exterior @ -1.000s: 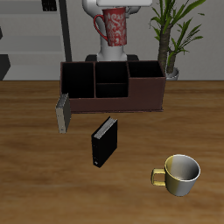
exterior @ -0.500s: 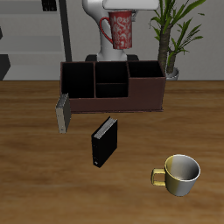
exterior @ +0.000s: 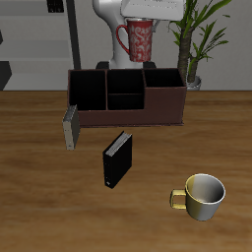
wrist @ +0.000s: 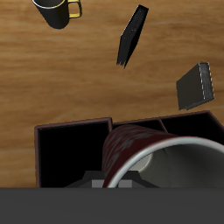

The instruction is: Place the red mug into the back desk caddy's right compartment

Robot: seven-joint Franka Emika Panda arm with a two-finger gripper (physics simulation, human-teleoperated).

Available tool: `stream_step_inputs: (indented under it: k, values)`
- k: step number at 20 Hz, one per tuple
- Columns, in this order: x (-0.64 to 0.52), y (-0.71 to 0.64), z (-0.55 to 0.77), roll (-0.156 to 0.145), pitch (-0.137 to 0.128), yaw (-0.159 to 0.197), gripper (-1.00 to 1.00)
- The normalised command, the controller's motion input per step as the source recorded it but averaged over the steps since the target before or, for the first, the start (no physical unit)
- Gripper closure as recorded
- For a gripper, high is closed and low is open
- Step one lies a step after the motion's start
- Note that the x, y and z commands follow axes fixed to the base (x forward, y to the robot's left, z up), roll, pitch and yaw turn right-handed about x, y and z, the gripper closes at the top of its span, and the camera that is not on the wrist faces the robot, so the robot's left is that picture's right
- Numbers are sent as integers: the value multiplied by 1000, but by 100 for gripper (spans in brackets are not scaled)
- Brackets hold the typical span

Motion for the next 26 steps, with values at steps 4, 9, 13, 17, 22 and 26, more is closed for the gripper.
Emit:
stream_step_inputs:
  k: [4,9,13,17,22,26]
  values:
    - [-28,89,-26,-63,17,-59,100]
    - [-12,47,-105,-56,28,12,100]
    - [91,-23,-211,-73,49,21,100]
    - [86,80,-329,12,37,40,100]
    - [106,169,-227,32,36,15,100]
    - [82,127,-65,2,-14,-12,100]
